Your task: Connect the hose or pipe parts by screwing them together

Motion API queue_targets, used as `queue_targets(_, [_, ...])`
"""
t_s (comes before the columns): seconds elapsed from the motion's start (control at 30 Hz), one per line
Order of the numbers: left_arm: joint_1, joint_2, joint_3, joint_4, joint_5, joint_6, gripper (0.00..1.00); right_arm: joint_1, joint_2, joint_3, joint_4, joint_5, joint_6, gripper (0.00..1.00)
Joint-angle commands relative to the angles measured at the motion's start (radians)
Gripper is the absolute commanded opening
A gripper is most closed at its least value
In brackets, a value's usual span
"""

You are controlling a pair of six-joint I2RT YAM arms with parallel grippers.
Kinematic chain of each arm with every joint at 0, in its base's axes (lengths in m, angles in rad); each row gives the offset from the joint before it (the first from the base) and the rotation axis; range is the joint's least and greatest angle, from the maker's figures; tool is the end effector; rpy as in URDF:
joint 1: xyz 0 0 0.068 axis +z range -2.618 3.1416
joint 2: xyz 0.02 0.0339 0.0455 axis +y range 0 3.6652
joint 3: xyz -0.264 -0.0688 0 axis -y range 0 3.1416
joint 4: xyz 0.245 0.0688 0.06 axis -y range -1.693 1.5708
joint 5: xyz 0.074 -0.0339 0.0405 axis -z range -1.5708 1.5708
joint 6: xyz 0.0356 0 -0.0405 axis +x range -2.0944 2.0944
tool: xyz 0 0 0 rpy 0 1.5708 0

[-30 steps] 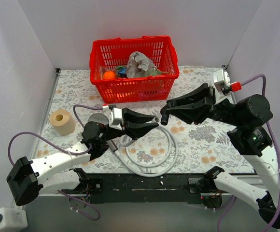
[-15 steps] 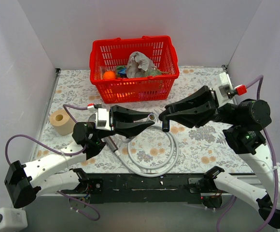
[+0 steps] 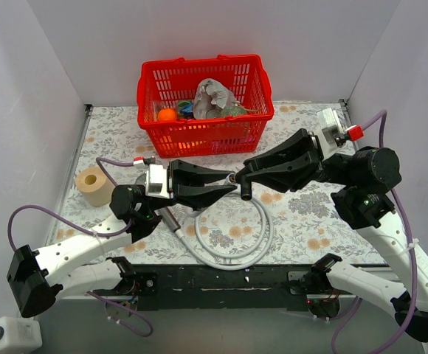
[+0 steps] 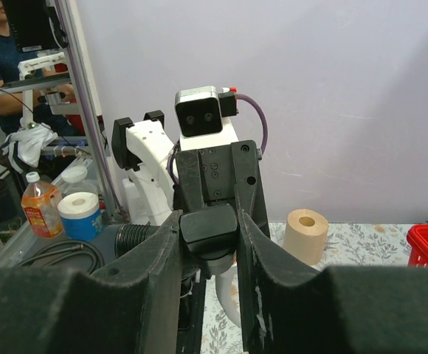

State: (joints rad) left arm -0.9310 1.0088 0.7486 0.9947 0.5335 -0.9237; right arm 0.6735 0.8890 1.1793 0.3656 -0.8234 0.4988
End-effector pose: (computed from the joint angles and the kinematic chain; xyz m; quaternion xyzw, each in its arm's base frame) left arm 0.1104 -0.1786 0.4020 0.2423 0.3908 -0.7695 0.4432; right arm 0.1002 0.1134 0.5060 -0.3930 0.3719 0.6021 0.5872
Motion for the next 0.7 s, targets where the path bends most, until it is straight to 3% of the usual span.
queue_targets(0.0, [0.003, -0.007, 0.051, 0.030, -0.001, 0.011, 0.00, 0.009, -0.004, 0.008, 0.067, -0.002, -0.009, 0.01])
queue_targets(0.67, [0.003, -0.007, 0.077, -0.004, 0.000, 0.017, 0.00, 0.024, 0.019, -0.015, 0.024, 0.009, -0.052, 0.01])
